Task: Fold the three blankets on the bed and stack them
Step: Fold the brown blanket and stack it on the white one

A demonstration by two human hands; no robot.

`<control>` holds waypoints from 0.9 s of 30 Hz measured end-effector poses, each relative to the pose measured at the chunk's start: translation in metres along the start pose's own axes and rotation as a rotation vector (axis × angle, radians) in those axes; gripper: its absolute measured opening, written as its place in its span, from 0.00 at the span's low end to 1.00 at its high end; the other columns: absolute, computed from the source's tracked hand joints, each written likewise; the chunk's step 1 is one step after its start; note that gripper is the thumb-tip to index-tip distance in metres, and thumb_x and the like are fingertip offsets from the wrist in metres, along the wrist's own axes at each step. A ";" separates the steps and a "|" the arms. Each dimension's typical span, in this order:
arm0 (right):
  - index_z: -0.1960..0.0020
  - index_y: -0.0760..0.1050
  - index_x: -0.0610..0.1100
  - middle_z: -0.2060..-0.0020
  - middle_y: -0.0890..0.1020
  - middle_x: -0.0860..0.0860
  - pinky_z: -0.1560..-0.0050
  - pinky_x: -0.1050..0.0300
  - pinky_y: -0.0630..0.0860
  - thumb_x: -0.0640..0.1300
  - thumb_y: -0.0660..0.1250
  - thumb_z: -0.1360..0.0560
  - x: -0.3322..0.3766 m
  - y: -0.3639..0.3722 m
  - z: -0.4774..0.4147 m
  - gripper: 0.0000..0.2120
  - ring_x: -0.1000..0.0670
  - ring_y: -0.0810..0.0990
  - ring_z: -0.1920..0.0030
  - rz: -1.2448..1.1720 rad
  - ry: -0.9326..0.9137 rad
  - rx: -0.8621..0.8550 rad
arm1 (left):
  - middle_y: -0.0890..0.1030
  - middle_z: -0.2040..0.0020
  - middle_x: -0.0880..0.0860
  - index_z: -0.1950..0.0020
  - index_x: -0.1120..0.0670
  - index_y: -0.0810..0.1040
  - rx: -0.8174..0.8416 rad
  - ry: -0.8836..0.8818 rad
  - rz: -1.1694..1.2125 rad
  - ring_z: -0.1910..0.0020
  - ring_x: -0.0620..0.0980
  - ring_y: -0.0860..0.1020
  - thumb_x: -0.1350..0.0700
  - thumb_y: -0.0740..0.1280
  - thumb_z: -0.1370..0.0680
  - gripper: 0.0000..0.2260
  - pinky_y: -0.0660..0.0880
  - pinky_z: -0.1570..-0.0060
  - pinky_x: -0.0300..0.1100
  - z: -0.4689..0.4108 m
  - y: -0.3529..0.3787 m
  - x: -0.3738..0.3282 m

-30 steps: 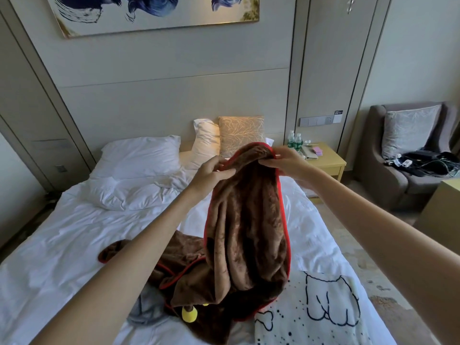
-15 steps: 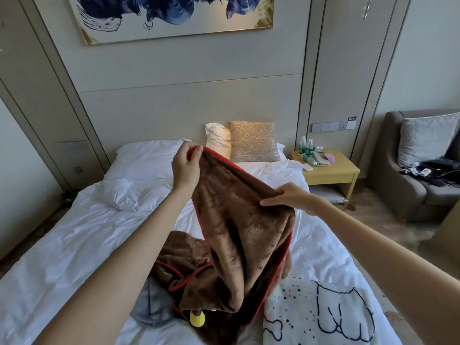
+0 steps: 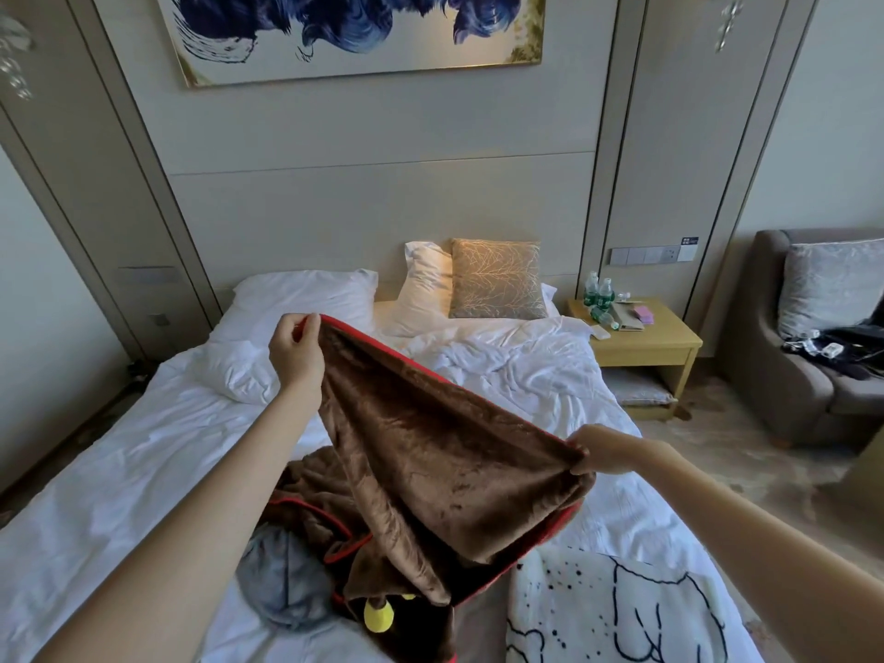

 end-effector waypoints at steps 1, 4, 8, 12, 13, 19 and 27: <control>0.64 0.72 0.45 0.61 0.78 0.46 0.60 0.61 0.67 0.39 0.63 0.25 0.004 -0.005 -0.002 0.09 0.49 0.74 0.59 -0.013 -0.005 -0.035 | 0.74 0.62 0.46 0.54 0.58 0.75 0.024 0.002 -0.020 0.62 0.41 0.72 0.55 0.64 0.19 0.07 0.69 0.60 0.34 0.000 0.001 0.002; 0.51 0.77 0.41 0.55 0.81 0.44 0.58 0.62 0.68 0.37 0.58 0.21 0.026 -0.040 -0.002 0.09 0.47 0.76 0.55 -0.170 -0.061 -0.276 | 0.78 0.58 0.49 0.51 0.59 0.78 0.203 -0.030 -0.076 0.55 0.48 0.75 0.54 0.65 0.19 0.08 0.71 0.56 0.37 0.002 0.018 0.003; 0.41 0.75 0.37 0.47 0.81 0.41 0.51 0.57 0.69 0.31 0.57 0.23 0.100 -0.101 0.009 0.14 0.47 0.75 0.49 -0.279 -0.268 -0.500 | 0.82 0.44 0.54 0.43 0.59 0.82 0.595 0.106 -0.146 0.42 0.50 0.78 0.51 0.66 0.20 0.13 0.71 0.39 0.43 0.035 0.070 -0.029; 0.46 0.76 0.33 0.53 0.81 0.40 0.51 0.59 0.73 0.29 0.57 0.25 0.174 -0.154 0.032 0.12 0.45 0.77 0.52 -0.379 -0.490 -0.563 | 0.80 0.46 0.43 0.47 0.44 0.82 0.896 0.163 -0.308 0.45 0.40 0.76 0.42 0.63 0.21 0.11 0.68 0.46 0.30 0.079 0.113 -0.051; 0.46 0.76 0.33 0.54 0.81 0.39 0.51 0.58 0.73 0.29 0.58 0.25 0.182 -0.165 0.035 0.12 0.46 0.77 0.53 -0.414 -0.509 -0.570 | 0.80 0.47 0.44 0.48 0.44 0.82 0.938 0.132 -0.313 0.45 0.41 0.77 0.40 0.62 0.21 0.13 0.69 0.44 0.34 0.085 0.118 -0.050; 0.60 0.75 0.31 0.69 0.72 0.43 0.66 0.64 0.65 0.39 0.72 0.27 0.164 -0.171 0.032 0.11 0.52 0.69 0.66 -0.505 -0.447 -0.478 | 0.84 0.50 0.57 0.47 0.60 0.82 0.779 0.425 -0.354 0.48 0.55 0.80 0.55 0.63 0.19 0.11 0.75 0.45 0.49 0.072 0.109 -0.079; 0.62 0.73 0.42 0.69 0.76 0.48 0.66 0.56 0.66 0.37 0.65 0.31 0.118 -0.144 0.004 0.02 0.45 0.73 0.66 -0.165 -0.205 -0.756 | 0.80 0.64 0.44 0.57 0.49 0.79 0.447 0.548 -0.446 0.62 0.48 0.78 0.54 0.64 0.21 0.06 0.70 0.62 0.42 0.055 0.088 -0.086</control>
Point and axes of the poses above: each hand's wrist, its own z-axis away from the middle knuckle, its own y-axis out of the palm, x = y × z, the point moved 9 cm from there along -z, towards the middle knuckle
